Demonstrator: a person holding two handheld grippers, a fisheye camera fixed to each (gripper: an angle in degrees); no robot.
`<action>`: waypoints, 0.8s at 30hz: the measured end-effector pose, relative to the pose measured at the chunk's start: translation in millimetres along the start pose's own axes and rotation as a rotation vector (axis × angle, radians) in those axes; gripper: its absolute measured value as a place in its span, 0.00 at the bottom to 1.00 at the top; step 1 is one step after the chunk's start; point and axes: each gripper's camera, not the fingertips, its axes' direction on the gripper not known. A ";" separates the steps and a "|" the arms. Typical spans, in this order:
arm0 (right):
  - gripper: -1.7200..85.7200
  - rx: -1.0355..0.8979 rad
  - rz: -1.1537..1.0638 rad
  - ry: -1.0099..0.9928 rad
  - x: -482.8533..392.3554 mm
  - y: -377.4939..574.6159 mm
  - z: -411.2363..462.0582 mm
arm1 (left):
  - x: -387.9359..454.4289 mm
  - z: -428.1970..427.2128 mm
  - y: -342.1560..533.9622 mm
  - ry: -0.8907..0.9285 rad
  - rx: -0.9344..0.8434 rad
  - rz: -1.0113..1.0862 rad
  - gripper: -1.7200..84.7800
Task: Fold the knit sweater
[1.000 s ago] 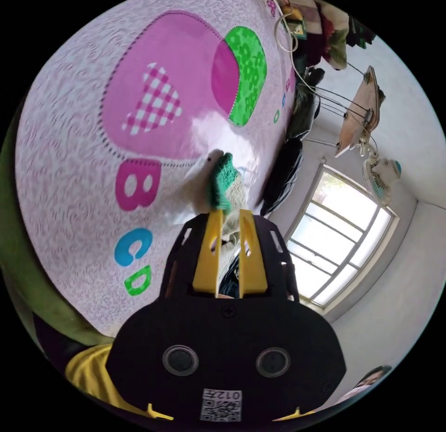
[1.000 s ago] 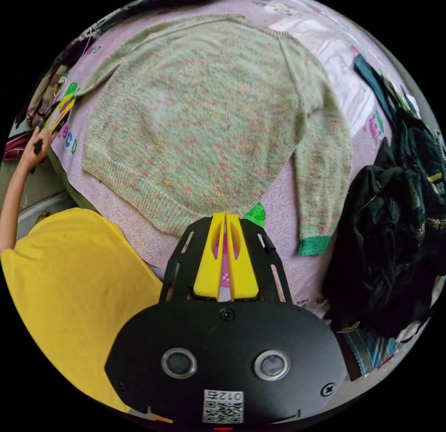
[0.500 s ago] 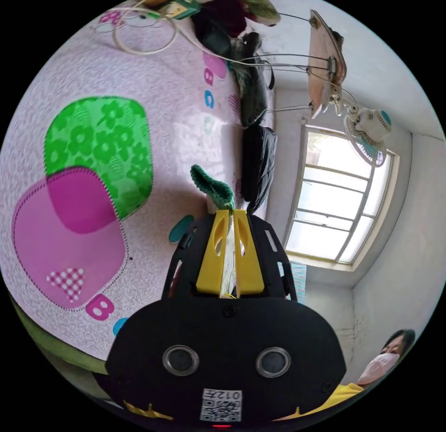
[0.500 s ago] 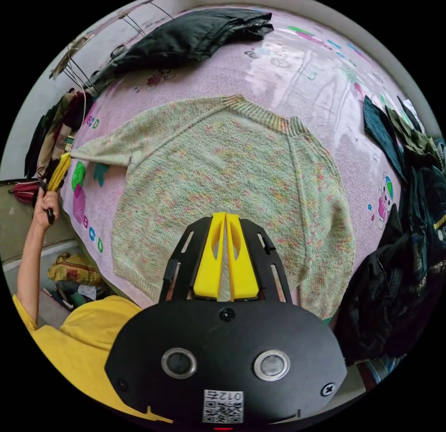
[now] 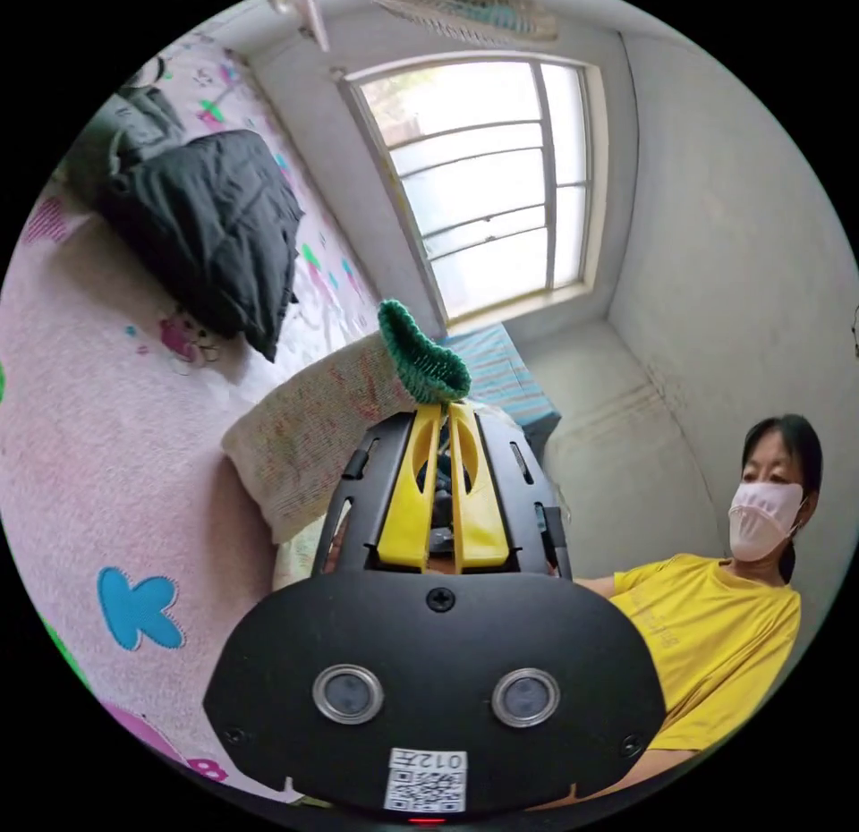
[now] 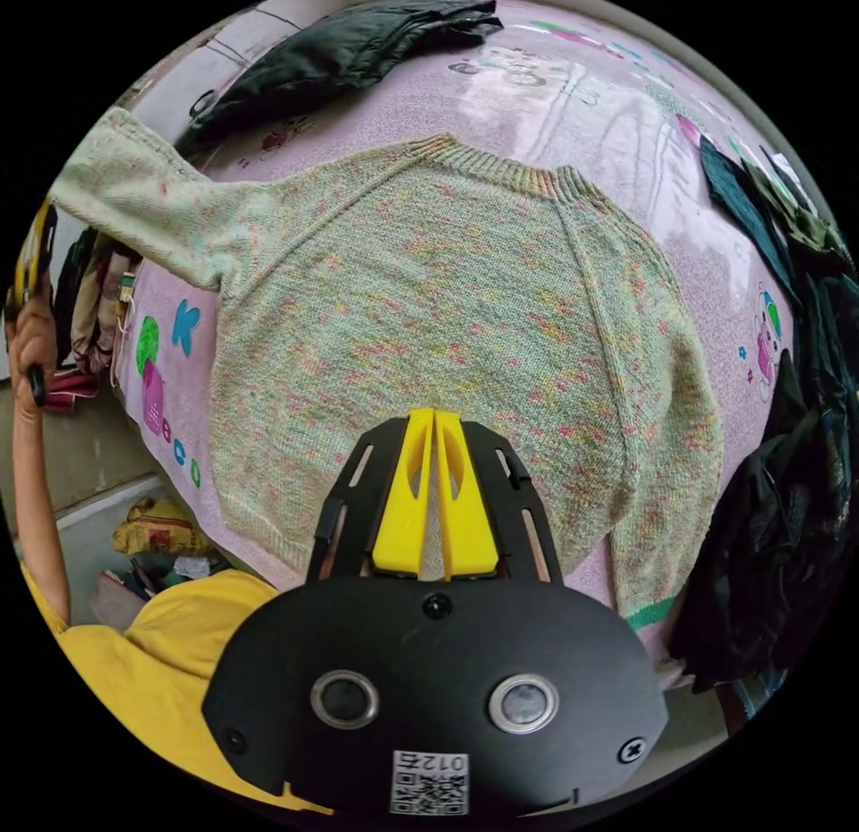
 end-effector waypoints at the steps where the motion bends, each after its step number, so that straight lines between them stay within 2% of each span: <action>1: 0.02 0.006 0.009 -0.018 2.8 1.9 -3.0 | 7.4 20.4 0.0 -0.004 -0.046 0.019 0.02; 6: 0.02 0.061 0.126 -0.178 38.0 30.8 -26.6 | 21.8 109.7 16.8 -0.016 -0.228 0.050 0.02; 13: 0.02 0.090 0.226 -0.213 74.0 67.8 -45.3 | -12.9 235.4 78.2 -0.148 -0.450 -0.079 0.02; 19: 0.04 0.279 0.246 -0.210 81.8 74.9 -93.8 | -22.2 281.4 107.1 -0.248 -0.530 -0.131 0.02; 21: 0.07 0.344 0.237 -0.247 76.5 63.6 -111.4 | -16.9 288.4 110.0 -0.291 -0.535 -0.098 0.03; 24: 0.13 0.338 0.276 -0.353 72.7 42.7 -116.0 | -9.0 305.3 115.9 -0.320 -0.609 -0.052 0.04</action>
